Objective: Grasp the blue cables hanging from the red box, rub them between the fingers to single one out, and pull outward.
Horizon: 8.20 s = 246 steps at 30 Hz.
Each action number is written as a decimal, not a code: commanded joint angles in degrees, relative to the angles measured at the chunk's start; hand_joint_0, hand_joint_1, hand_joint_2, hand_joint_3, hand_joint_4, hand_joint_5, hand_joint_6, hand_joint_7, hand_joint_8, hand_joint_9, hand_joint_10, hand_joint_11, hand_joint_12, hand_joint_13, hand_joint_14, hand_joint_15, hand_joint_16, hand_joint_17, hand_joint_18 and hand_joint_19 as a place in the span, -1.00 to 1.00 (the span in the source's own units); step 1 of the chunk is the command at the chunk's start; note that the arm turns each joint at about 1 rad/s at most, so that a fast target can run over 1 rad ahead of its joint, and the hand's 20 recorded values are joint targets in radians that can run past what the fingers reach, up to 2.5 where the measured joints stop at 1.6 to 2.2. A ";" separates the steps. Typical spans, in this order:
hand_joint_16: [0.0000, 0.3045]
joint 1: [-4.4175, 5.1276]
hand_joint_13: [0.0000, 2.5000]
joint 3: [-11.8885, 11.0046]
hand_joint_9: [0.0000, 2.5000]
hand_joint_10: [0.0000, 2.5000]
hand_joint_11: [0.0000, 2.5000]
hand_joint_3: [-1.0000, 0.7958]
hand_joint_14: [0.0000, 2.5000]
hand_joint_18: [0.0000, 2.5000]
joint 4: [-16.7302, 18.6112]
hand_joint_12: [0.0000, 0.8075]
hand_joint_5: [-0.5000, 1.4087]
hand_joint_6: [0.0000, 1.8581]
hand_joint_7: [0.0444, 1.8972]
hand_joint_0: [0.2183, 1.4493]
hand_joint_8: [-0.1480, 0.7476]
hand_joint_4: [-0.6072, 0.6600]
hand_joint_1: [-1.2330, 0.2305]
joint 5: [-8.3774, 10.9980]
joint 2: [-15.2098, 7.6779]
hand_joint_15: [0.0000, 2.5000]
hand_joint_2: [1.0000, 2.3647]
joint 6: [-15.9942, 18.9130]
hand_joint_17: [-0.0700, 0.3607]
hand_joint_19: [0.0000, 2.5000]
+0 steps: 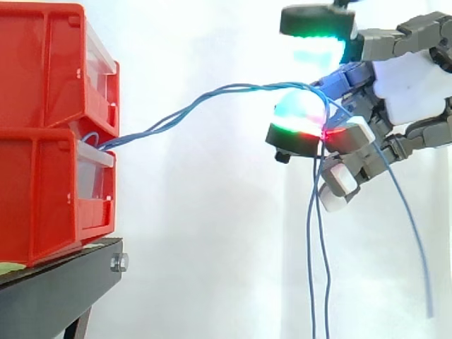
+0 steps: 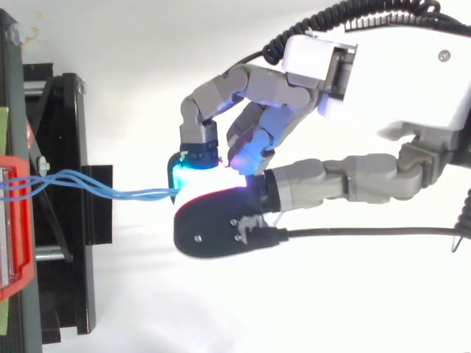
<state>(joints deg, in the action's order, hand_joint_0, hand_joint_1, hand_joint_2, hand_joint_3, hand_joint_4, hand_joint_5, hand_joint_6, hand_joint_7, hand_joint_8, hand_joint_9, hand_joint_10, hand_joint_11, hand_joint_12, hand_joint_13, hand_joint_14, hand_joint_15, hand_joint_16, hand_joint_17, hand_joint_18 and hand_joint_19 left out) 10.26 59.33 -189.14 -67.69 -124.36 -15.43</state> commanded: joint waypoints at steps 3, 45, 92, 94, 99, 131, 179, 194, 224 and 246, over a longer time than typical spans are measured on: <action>-0.65 -0.06 -0.35 0.00 -0.14 -0.98 -0.12 -0.06 -0.98 -0.57 0.17 -0.01 -0.67 -0.04 0.12 -0.37 -0.03 0.17 -0.21 -0.08 0.00 -0.40 -0.97 0.05 -0.12 -0.49; -0.68 0.03 -0.40 -0.09 -0.12 -0.98 -0.11 -0.44 -0.98 -0.58 0.17 -0.08 -0.65 -0.04 0.08 -0.22 -0.10 -0.06 -0.58 0.01 0.00 -0.45 -1.00 -0.12 -0.16 -0.57; -0.66 -0.41 -0.45 -1.14 -0.21 -0.98 -0.17 -0.18 -0.98 -0.61 -0.44 -0.03 -0.68 -0.09 0.06 -0.29 -0.08 0.09 -0.43 -0.52 0.00 -0.47 -0.98 -0.04 -0.13 -0.52; -0.66 -0.32 -0.45 -1.06 -0.22 -0.98 -0.17 -0.23 -0.98 -0.61 -0.44 -0.04 -0.68 -0.08 0.05 -0.27 -0.09 0.07 -0.45 -0.43 0.00 -0.47 -0.98 -0.04 -0.13 -0.53; -0.66 -0.32 -0.45 -1.06 -0.24 -0.98 -0.17 -0.33 -0.98 -0.60 -0.44 -0.06 -0.68 -0.08 0.01 -0.22 -0.10 0.04 -0.49 -0.43 0.00 -0.47 -0.99 0.05 -0.14 -0.54; -0.68 0.03 -0.36 -1.06 -0.02 -0.98 -0.12 -0.35 -0.98 -0.57 -0.53 -0.05 -0.61 -0.09 0.25 -0.34 -0.09 0.05 -0.22 -0.17 0.00 -0.45 -0.99 -0.21 -0.17 -0.50; -0.70 0.20 -0.14 -1.06 0.38 -0.97 -0.13 -0.41 -0.98 -0.40 -0.44 -0.14 -0.51 -0.12 0.22 -0.42 -0.16 -0.02 0.14 0.10 0.00 -0.45 -1.00 -0.21 -0.21 -0.49; -0.66 0.38 0.08 -0.97 0.39 -0.97 -0.04 -0.44 -0.97 -0.35 -0.62 -0.04 -0.53 -0.12 0.21 -0.54 -0.11 0.02 0.19 0.19 0.00 -0.21 -1.00 -0.21 -0.13 -0.44; -0.68 0.91 -0.10 -0.88 0.24 -0.97 -0.03 -0.23 -0.97 -0.44 -2.02 -0.06 -0.57 -0.10 0.26 -0.41 -0.10 0.08 -0.20 0.80 0.00 -0.29 -0.98 1.90 -0.16 -0.45; -0.68 1.43 -0.13 -0.88 0.20 -0.97 0.02 0.06 -0.97 -0.43 -2.46 -0.07 -0.60 -0.03 0.28 -0.35 -0.04 0.03 -0.43 2.03 -0.09 -0.33 -0.96 3.30 -0.17 -0.49</action>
<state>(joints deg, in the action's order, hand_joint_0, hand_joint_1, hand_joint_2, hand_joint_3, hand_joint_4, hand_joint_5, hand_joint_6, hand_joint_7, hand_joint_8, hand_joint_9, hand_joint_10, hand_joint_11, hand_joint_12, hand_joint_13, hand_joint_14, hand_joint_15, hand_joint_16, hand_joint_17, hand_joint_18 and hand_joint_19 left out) 11.58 58.45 -191.44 -65.92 -124.39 -12.56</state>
